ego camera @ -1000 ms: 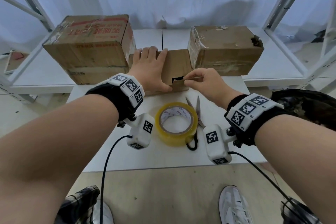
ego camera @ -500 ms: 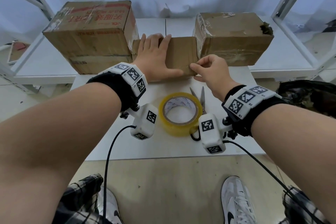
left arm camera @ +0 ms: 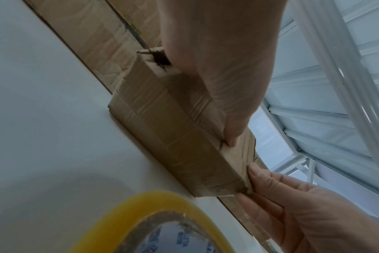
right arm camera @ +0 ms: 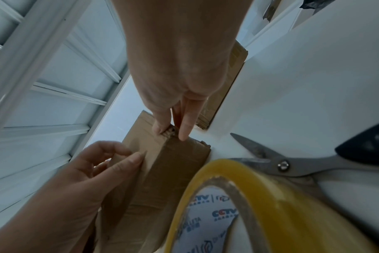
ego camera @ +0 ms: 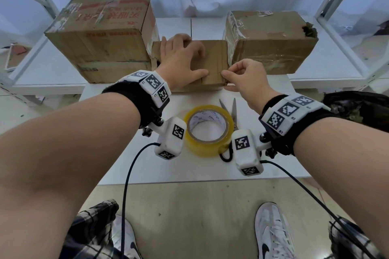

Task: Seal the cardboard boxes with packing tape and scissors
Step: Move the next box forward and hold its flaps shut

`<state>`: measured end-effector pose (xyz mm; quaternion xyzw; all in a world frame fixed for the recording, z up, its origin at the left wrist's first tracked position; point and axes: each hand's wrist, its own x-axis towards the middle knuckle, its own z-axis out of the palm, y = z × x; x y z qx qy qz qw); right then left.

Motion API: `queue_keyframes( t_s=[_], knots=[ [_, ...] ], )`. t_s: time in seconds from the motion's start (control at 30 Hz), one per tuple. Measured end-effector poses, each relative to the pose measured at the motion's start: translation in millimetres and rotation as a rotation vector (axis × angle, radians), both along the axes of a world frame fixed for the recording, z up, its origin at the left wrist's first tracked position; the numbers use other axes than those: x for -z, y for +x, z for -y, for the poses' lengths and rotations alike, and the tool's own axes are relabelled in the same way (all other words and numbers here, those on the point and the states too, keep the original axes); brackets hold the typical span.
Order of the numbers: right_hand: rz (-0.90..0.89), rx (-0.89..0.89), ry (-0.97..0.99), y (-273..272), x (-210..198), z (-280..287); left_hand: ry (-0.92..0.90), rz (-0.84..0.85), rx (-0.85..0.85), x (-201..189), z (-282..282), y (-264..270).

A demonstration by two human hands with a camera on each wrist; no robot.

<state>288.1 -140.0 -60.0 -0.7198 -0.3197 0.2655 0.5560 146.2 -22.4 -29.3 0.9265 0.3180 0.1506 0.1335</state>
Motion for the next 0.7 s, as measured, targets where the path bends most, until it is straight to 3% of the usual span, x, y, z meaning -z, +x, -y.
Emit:
queue_keyframes(
  t_s=[0.7],
  knots=[
    [-0.01,0.072,-0.101,-4.0,-9.5,-5.9,-0.064,-0.234,-0.026,-18.6,8.1,8.4]
  ],
)
